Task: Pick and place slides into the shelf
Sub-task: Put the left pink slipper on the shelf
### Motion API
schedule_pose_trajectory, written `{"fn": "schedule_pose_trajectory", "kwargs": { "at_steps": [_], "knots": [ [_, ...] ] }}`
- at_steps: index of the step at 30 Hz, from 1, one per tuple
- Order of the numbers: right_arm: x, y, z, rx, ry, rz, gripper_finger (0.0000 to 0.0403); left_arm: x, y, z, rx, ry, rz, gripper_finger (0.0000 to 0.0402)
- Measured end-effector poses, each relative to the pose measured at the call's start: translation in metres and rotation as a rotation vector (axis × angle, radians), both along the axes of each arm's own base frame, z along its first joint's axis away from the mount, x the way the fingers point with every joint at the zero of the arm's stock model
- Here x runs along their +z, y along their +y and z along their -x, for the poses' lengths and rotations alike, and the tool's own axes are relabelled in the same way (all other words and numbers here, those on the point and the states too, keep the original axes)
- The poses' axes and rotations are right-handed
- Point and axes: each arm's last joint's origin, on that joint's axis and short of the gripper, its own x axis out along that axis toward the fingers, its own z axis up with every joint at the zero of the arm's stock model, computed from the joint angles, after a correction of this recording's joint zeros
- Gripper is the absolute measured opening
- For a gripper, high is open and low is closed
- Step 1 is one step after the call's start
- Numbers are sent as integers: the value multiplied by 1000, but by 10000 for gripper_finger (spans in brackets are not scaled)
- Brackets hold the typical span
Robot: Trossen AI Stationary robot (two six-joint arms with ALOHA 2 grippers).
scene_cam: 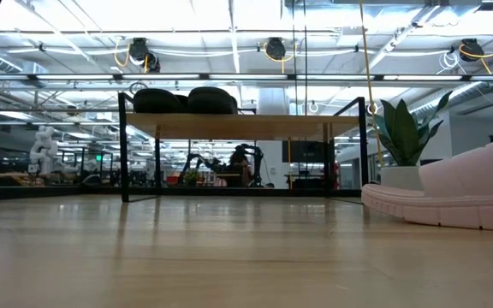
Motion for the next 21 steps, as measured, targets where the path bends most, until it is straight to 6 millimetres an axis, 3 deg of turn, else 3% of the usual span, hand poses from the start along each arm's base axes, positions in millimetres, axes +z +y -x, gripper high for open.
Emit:
{"fn": "schedule_pose_trajectory", "kwargs": {
  "at_steps": [7, 21],
  "knots": [
    [0, 0, 0, -3, 1, 2, 0, 0, 2, 0, -8, -20, -105, 92],
    [0, 0, 0, -4, 2, -1, 0, 0, 3, 0, 42, -12, -100, 93]
  ]
}}
